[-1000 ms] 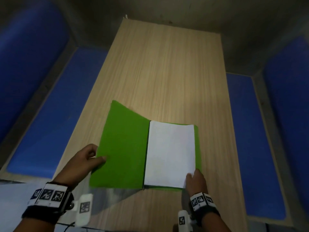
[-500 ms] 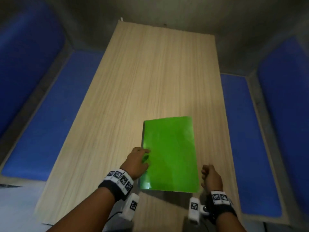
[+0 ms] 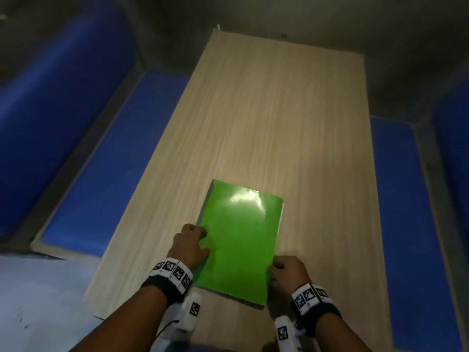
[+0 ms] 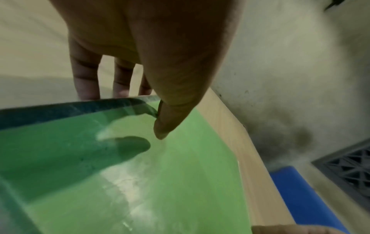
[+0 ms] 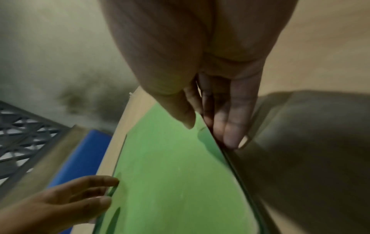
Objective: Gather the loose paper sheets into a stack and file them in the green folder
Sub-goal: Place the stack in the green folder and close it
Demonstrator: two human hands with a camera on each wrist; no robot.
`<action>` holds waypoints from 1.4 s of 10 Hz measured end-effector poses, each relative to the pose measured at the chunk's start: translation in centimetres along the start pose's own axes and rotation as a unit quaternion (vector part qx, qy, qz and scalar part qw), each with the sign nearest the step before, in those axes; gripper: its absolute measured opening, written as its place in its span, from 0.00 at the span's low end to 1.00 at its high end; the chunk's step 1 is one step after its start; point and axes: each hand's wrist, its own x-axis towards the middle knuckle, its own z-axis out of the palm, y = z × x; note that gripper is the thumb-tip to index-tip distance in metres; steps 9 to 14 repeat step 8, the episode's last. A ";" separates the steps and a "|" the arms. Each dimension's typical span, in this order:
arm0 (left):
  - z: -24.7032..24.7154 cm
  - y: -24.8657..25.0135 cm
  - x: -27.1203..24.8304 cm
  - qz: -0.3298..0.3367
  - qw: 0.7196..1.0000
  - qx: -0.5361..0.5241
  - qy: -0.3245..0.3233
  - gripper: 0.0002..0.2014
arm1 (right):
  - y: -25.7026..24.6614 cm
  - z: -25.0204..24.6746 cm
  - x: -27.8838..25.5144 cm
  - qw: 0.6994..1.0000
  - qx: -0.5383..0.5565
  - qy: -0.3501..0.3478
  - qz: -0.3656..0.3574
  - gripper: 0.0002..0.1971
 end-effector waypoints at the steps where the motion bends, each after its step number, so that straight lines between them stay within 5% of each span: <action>1: -2.4 -5.8 -0.9 -0.045 0.999 -0.005 0.028 0.25 | -3.2 3.7 0.4 0.992 -0.008 -0.111 -0.061 0.14; 3: -4.5 -15.2 -3.5 -0.112 0.990 -0.044 0.074 0.27 | -8.6 9.0 0.1 0.962 -0.029 -0.251 -0.099 0.23; 4: -4.4 -17.0 -4.4 -0.118 0.988 -0.053 0.090 0.26 | -10.2 10.1 -0.6 0.958 -0.041 -0.262 -0.106 0.09; 5: -4.1 -17.7 -4.5 -0.100 0.987 -0.053 0.110 0.25 | -9.9 10.7 -0.5 0.957 -0.053 -0.263 -0.106 0.20; 7: -4.2 -16.7 -4.2 -0.066 0.988 -0.043 0.134 0.19 | -9.1 7.7 -0.7 0.978 -0.015 -0.195 -0.071 0.11; 8: -3.8 -15.7 -4.4 -0.034 0.978 -0.046 0.199 0.20 | -6.6 4.4 -0.8 0.992 0.025 -0.113 -0.044 0.27; 14: -3.8 -15.7 -4.4 -0.034 0.978 -0.046 0.199 0.20 | -6.6 4.4 -0.8 0.992 0.025 -0.113 -0.044 0.27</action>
